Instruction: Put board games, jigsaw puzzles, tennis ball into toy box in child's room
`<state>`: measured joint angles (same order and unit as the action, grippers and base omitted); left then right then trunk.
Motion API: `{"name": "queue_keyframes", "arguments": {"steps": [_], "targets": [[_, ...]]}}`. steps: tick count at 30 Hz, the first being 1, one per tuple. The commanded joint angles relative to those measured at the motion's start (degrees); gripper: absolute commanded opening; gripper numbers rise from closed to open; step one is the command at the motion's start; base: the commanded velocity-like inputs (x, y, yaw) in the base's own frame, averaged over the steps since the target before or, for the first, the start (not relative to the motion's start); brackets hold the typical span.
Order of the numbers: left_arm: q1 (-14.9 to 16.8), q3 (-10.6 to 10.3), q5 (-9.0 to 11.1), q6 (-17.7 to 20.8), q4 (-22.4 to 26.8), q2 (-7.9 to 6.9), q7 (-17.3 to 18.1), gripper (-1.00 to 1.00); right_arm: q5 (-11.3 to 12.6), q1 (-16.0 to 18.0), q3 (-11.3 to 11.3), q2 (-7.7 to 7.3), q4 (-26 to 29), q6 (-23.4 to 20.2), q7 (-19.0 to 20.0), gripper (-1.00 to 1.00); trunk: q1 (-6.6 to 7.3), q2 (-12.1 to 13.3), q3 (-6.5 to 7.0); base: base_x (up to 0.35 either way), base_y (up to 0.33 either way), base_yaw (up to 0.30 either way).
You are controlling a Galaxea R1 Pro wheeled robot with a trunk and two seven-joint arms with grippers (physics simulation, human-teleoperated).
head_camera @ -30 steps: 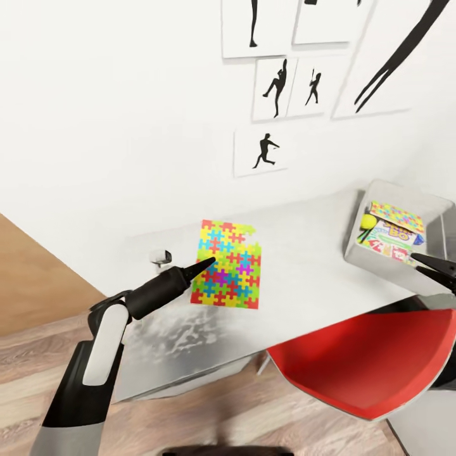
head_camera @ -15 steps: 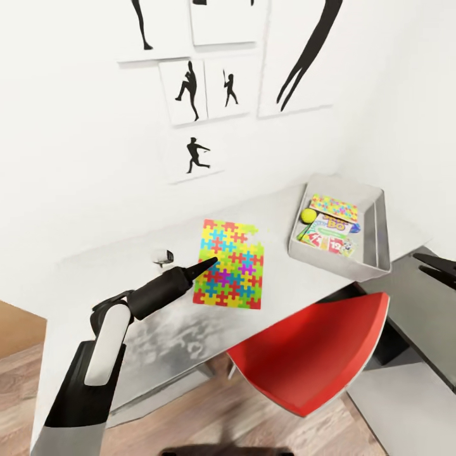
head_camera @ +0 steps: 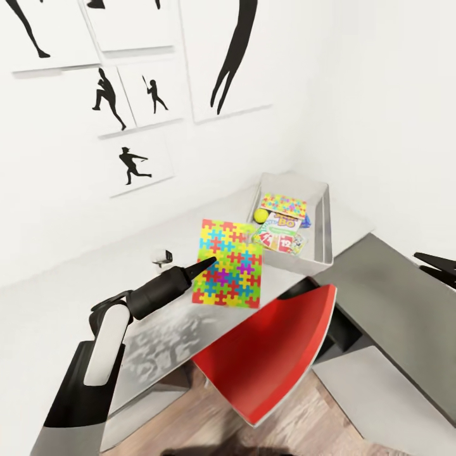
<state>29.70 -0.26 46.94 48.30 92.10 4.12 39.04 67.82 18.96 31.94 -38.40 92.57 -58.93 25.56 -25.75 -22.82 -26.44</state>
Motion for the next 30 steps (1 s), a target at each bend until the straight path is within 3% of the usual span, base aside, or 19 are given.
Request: {"name": "queue_keyframes", "arguments": {"steps": [1,7,17,30], "targets": [[0.0,0.1,0.2,0.3,0.0,0.0,0.1,-1.0,-0.5,0.1,0.0,-0.01,0.0,-0.3,0.5,1.0,-0.03,-0.1,-0.06,0.011,-0.025,-0.291],[0.0,0.1,0.2,0.3,0.0,-0.06,0.1,-1.0,-0.5,0.0,0.0,-0.01,0.0,-0.2,0.5,1.0,-0.03,-0.1,0.05,-0.009,-0.07,-0.234],[0.0,-0.1,0.2,0.3,0.0,-0.07,0.1,-1.0,-0.5,0.1,-0.1,0.14,0.0,-0.2,0.5,1.0,-0.03,-0.1,0.09,-0.055,-0.226,-0.056],[0.5,0.4,0.9,0.4,0.0,-0.02,0.0,-1.0,-0.5,0.1,-0.4,0.39,0.0,-0.1,0.3,1.0,-0.03,-0.1,0.1,-0.01,-0.097,0.186]]}}
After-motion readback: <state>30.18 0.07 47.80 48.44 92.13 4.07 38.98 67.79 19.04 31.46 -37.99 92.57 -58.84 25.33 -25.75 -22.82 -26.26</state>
